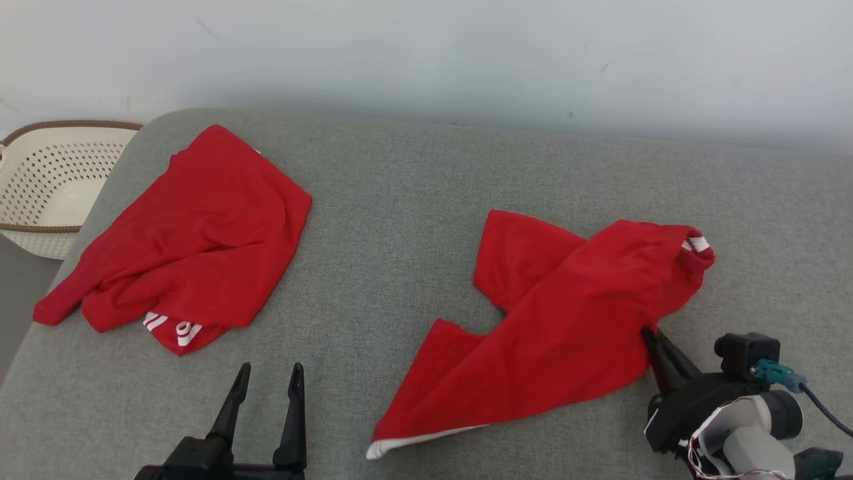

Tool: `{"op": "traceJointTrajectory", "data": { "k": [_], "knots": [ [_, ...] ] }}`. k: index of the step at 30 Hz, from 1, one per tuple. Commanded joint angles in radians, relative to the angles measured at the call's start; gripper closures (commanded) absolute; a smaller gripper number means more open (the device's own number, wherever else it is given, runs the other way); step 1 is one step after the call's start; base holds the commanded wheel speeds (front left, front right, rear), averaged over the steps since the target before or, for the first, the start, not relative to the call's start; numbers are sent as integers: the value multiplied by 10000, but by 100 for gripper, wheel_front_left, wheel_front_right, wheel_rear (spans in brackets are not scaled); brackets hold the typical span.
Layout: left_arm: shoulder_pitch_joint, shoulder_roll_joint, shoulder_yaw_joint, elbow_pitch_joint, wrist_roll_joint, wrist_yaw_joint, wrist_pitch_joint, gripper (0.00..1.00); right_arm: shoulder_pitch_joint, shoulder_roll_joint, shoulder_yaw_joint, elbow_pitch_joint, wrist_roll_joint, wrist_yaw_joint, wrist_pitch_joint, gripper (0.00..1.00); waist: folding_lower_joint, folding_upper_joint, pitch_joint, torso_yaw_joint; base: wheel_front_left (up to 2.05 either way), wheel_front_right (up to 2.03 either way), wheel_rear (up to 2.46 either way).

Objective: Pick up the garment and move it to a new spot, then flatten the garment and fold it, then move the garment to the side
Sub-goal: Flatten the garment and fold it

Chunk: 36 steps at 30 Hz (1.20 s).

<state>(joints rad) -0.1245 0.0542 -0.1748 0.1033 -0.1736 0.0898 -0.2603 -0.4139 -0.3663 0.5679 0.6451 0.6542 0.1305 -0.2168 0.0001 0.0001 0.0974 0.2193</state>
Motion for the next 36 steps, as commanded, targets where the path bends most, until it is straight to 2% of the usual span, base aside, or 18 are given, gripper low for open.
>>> {"op": "traceJointTrajectory", "data": {
  "k": [1,6,14,22,28,32,36],
  "knots": [
    [6,-8,55,50,151,2,-46,0,-95,-52,107,46,78,4,-171,100,-1,-1,-29,-3,0,0,0],
    [245,-20,133,113,153,21,-46,0,42,-137,437,-139,-70,4,-394,100,-1,-1,-243,-230,0,0,0],
    [492,-26,203,129,91,14,-46,0,708,-420,551,-1669,-312,4,-161,100,-1,-1,-561,-782,0,0,0],
    [690,-31,288,132,88,-3,-46,0,2311,-1061,-65,-4393,-370,4,1584,100,-1,-1,-739,-1237,0,0,0],
    [717,-34,251,92,45,19,-46,0,3606,-1161,-988,-6437,-313,4,3212,100,-1,-1,-723,-1309,0,0,0],
    [632,-33,192,155,18,-13,-46,0,3778,-926,-1471,-6908,-627,4,3689,100,-1,-1,-702,-1254,0,0,0],
    [498,-34,115,216,56,-71,-46,0,3248,-636,-1754,-6709,-1375,4,3869,100,-1,-1,-667,-1106,0,0,0]
  ]
}}
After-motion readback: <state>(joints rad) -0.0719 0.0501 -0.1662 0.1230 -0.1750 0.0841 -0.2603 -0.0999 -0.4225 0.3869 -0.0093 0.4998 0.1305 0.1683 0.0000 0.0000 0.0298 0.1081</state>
